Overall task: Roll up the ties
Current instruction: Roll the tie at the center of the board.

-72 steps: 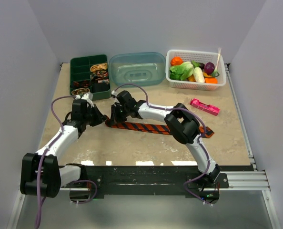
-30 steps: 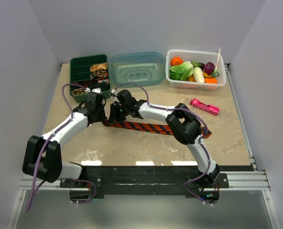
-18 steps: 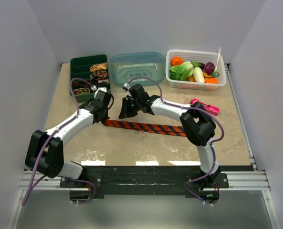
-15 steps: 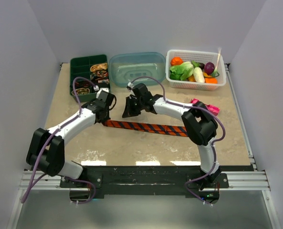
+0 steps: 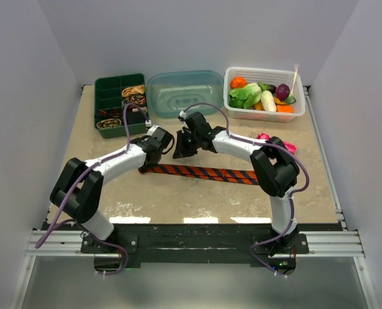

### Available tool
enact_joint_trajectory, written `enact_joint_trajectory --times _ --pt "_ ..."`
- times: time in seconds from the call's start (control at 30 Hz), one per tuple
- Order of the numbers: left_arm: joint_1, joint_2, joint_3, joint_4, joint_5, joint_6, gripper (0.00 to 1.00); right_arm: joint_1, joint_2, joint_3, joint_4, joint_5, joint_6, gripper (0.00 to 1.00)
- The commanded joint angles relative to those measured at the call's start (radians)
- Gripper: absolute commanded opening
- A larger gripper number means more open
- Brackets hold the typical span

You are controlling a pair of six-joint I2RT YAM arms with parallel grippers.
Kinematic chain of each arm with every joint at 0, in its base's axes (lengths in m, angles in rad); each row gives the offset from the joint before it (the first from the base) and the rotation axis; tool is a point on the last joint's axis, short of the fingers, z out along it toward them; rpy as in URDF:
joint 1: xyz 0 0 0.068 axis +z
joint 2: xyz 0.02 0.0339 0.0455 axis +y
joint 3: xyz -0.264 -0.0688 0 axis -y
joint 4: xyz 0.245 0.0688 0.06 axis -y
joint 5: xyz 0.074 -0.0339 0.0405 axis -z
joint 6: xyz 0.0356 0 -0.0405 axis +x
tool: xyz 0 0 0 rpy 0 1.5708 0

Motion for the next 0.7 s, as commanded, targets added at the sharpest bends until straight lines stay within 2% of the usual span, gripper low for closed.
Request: enact_joint_trajectory --times 0.0,0.47,0.53,0.63,0.67 --pt "-0.028 0.025 0.050 0.007 -0.015 -0.019 0.00 -0.002 -0.047 -0.008 0.004 0.005 -0.017 0.00" --pt "-0.075 0.091 0.032 0.073 0.110 -0.037 0.00 -0.002 -0.021 -0.008 0.010 0.000 -0.014 0.00" --pt "-0.076 0.099 0.027 0.081 0.126 -0.039 0.05 -0.002 -0.016 -0.008 0.010 -0.003 -0.016 0.00" --pt "-0.076 0.096 0.020 0.096 0.155 -0.040 0.28 -0.002 -0.013 -0.010 0.012 -0.006 -0.016 0.00" --pt "-0.076 0.093 0.018 0.105 0.162 -0.040 0.38 -0.002 -0.010 -0.010 0.012 -0.006 -0.016 0.00"
